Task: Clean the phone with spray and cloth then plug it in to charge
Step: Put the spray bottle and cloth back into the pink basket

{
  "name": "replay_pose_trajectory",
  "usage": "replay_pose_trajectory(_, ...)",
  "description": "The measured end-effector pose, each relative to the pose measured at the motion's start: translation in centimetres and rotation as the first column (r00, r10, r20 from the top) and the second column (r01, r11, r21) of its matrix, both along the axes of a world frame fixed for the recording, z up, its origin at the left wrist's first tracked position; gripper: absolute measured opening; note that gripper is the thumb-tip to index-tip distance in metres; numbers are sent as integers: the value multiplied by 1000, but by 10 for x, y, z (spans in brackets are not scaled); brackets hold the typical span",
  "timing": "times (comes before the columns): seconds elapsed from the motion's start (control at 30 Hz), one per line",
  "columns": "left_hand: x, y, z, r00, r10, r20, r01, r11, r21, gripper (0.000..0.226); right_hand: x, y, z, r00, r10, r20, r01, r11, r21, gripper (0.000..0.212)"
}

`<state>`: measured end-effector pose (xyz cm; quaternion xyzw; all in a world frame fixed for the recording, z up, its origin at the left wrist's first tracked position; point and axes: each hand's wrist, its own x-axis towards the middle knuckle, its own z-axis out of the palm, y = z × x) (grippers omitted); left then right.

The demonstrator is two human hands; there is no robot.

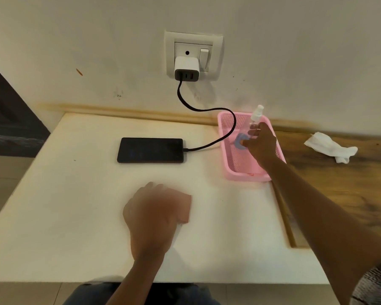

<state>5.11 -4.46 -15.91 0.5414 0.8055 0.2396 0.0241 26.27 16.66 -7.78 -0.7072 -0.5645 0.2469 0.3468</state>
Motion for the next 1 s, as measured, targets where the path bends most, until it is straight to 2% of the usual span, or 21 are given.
replay_pose_trajectory(0.07, 0, 0, 0, 1000, -1, 1, 1, 1000, 1, 42, -1, 3, 2, 1000, -18, -25, 17, 999, -37, 45)
replay_pose_trajectory(0.13, 0, 0, 0, 1000, -4, 5, 4, 1000, 8, 41, -4, 1, 7, 986, -73, -150, 59, 994, -96, 57)
replay_pose_trajectory(0.2, 0, 0, 0, 1000, -7, 8, 6, 1000, 17, 41, -9, -10, 17, 968, -183, -172, 180, 983, -34, 64)
replay_pose_trajectory(0.3, 0, -1, 1, 1000, -13, 17, 13, 1000, 25, 42, -26, -57, 36, 951, -235, -202, 278, 935, 219, 47)
replay_pose_trajectory(0.4, 1, 0, 2, 999, -21, 26, 20, 999, 39, 37, -51, -125, 40, 969, -83, -233, 153, 941, 303, 23)
replay_pose_trajectory(0.47, 1, 1, 0, 999, -22, 27, 21, 999, 50, 33, -67, -159, 26, 981, 52, -189, -5, 971, 240, 22)
replay_pose_trajectory(0.53, 1, 1, -1, 999, -19, 28, 17, 998, 61, 31, -83, -177, 6, 970, 153, -190, -147, 988, 45, 20)
replay_pose_trajectory(0.63, 2, 2, -3, 999, -7, 34, 4, 996, 87, 30, -102, -180, -21, 973, 192, -128, -216, 953, -214, 28)
replay_pose_trajectory(0.73, 3, 2, -3, 999, -12, 38, 8, 996, 94, 27, -111, -176, -33, 978, 208, 15, -197, 945, -260, 39)
replay_pose_trajectory(0.8, 2, 2, -5, 999, -14, 48, 9, 995, 95, 24, -112, -173, -36, 973, 224, 65, -196, 938, -287, 37)
replay_pose_trajectory(0.93, 3, 2, 0, 997, -18, 80, 9, 994, 111, 22, -115, -169, -35, 962, 247, 118, -194, 919, -344, 17)
replay_pose_trajectory(1.0, 4, 1, 4, 995, -15, 99, 4, 994, 112, 30, -115, -168, -32, 969, 237, 71, -199, 918, -343, 23)
